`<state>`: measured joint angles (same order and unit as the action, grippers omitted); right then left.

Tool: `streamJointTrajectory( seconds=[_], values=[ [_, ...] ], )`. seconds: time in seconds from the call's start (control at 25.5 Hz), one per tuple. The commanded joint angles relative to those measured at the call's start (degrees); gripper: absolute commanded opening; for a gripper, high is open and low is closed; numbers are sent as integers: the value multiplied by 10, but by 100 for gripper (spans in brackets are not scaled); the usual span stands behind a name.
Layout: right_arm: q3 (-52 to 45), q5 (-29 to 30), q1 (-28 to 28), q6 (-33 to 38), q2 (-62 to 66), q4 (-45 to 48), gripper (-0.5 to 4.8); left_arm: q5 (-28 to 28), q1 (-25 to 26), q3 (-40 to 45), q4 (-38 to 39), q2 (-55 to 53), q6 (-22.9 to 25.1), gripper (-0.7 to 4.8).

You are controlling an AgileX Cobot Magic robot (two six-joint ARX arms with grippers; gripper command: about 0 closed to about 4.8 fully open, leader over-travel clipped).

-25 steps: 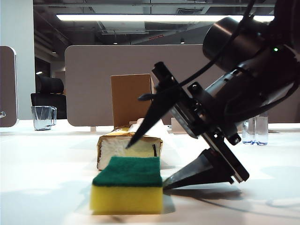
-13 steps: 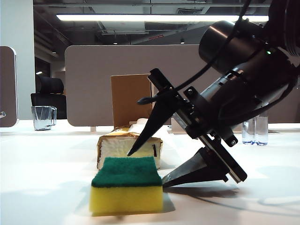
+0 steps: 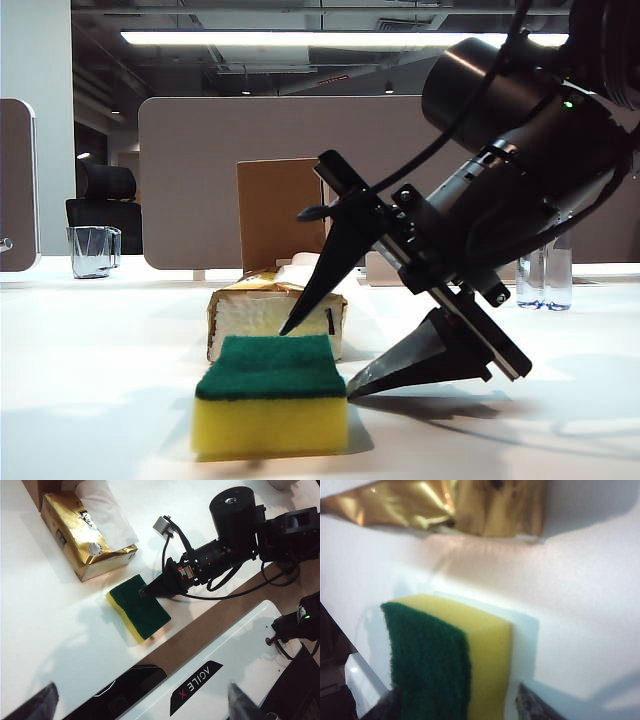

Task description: Move the sponge from left to right to wipe the table, avoiding obstacles on the table, and finally reaching the bottle of mineral water.

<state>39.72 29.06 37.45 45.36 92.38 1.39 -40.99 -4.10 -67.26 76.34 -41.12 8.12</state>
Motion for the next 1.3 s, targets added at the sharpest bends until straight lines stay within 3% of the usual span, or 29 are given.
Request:
streamJointTrajectory(
  seconds=[0.04, 0.31, 0.35, 0.39, 0.43, 0.63, 1.3],
  values=[
    [-9, -50, 14, -5, 10, -68, 303, -4, 0, -2, -2, 0, 3, 439],
    [-9, -92, 63, -4, 10, -76, 286, -3, 0, -2, -1, 1, 4, 439],
    [-9, -95, 63, -4, 10, -79, 254, -3, 0, -2, -1, 2, 4, 439],
    [-9, -103, 63, -8, 10, -88, 177, -3, 0, -2, -2, 4, 4, 439],
    [-9, -105, 62, -15, 10, -91, 139, -3, 0, -2, -1, 6, 4, 439],
    [-9, -114, 62, -33, 12, -89, -9, -2, 0, -2, -1, 12, 4, 439],
    [-9, -141, 53, -66, 12, -105, -9, -5, 0, -2, -2, 19, 4, 439]
  ],
)
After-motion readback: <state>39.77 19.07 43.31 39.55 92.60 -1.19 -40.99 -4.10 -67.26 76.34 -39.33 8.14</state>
